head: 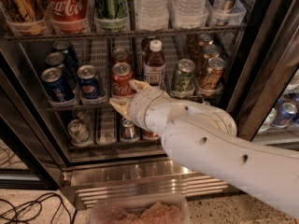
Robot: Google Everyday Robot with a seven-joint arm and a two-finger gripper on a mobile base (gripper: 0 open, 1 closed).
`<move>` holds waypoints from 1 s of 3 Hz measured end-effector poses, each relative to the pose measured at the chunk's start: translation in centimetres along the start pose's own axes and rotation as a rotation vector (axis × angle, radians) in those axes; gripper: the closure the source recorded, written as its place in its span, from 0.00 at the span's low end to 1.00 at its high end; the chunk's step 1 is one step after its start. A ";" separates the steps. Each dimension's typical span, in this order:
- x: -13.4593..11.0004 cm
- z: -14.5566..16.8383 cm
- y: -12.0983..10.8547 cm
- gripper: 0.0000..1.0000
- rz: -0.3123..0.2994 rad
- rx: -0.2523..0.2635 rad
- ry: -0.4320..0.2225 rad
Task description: Pick coke can from middle shelf of fridge
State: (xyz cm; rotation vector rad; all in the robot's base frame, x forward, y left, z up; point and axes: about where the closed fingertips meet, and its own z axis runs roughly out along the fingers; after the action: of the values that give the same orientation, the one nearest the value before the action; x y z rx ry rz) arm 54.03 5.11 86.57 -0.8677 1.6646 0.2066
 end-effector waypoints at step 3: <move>0.7 2.1 -2.1 0.25 -0.047 0.027 0.010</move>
Offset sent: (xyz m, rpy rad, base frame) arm 0.0431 0.0245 -0.0110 -0.0550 -0.0314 -0.0337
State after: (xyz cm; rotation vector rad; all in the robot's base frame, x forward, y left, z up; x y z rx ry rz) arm 56.96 4.58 85.97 -0.8878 1.6507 0.1478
